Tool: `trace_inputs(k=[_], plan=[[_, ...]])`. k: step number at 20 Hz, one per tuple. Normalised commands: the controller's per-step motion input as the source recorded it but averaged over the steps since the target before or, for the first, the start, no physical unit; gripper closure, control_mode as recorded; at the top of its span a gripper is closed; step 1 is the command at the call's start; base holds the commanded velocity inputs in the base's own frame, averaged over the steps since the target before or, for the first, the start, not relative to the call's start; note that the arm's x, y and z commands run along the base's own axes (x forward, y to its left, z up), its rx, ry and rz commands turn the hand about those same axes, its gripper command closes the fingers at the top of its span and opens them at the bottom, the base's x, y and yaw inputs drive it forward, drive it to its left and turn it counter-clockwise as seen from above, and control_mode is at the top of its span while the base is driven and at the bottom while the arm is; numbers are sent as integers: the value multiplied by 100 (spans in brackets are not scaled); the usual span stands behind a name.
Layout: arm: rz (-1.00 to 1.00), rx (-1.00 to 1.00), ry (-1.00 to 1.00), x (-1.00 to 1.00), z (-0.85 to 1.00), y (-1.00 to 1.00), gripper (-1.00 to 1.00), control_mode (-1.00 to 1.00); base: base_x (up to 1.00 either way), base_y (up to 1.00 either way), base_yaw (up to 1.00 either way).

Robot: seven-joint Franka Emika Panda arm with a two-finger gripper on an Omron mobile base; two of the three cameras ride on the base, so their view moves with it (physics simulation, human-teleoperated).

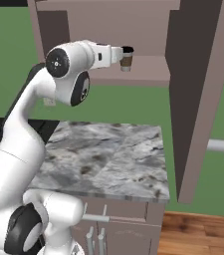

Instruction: Sort all alcoholic drinks to one cabinet, and non-alcoholic drinks to the other.

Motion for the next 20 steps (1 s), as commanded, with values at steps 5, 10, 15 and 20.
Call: trace_inputs(k=[5, 10, 15, 20], plan=[[1, -2, 5, -78, -7, 18, -100, -100, 0, 0, 0], [3, 0, 1, -71, -9, 18, -100, -100, 0, 0, 0], [3, 0, 0, -55, -3, 26, -100, -100, 0, 0, 0], [0, -1, 9, -33, 0, 21, -100, -100, 0, 0, 0]])
